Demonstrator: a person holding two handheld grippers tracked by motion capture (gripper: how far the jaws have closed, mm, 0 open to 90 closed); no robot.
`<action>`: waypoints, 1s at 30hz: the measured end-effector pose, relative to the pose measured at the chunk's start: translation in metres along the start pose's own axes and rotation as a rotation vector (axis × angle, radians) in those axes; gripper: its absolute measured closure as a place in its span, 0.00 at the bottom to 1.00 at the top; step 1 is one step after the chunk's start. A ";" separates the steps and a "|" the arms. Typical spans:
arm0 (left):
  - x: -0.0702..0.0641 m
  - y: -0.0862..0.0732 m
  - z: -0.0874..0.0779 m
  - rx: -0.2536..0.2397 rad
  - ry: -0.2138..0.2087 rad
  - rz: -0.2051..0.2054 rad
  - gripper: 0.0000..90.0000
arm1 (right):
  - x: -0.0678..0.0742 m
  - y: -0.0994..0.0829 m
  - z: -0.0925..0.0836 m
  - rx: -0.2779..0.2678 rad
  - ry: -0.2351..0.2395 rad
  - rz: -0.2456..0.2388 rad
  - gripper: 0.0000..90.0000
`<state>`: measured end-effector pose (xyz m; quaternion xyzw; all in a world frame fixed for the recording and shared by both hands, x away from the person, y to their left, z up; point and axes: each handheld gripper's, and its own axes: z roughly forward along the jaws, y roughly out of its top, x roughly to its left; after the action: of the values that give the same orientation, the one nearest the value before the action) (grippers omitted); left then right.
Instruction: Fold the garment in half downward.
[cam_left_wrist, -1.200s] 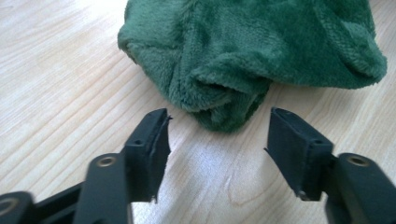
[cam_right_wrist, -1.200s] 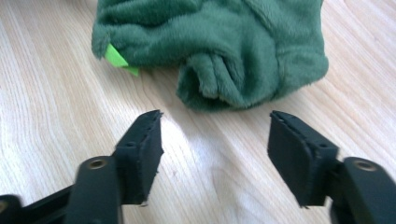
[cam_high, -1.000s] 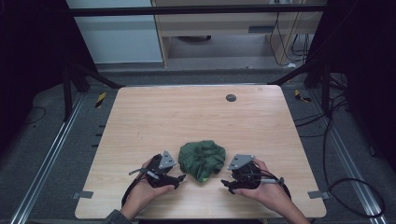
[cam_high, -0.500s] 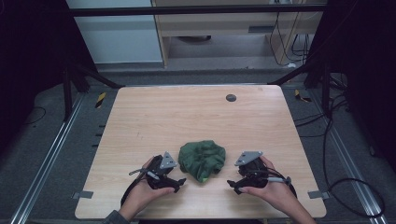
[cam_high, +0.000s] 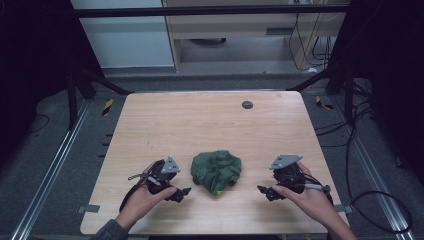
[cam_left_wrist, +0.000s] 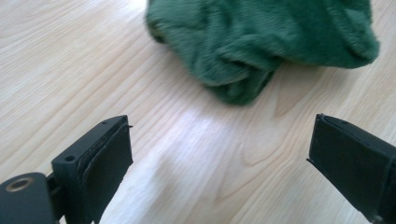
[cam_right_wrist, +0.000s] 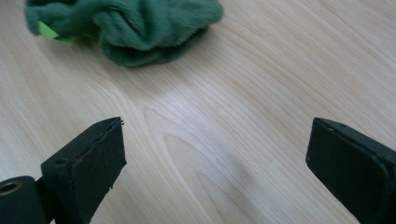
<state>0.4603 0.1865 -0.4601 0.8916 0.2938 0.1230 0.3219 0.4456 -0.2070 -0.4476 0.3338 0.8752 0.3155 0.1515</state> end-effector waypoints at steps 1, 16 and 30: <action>0.005 -0.002 -0.002 -0.004 -0.001 -0.003 0.06 | -0.004 -0.002 0.000 0.001 -0.003 0.007 0.06; 0.060 -0.015 0.004 0.051 0.071 -0.072 0.07 | -0.056 0.001 0.017 0.058 -0.076 0.036 0.11; 0.097 -0.012 0.019 0.069 0.148 -0.116 0.07 | -0.102 0.011 0.043 0.087 -0.126 0.117 0.12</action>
<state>0.5397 0.2428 -0.4796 0.8721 0.3720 0.1597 0.2749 0.5456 -0.2505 -0.4675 0.4097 0.8559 0.2637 0.1732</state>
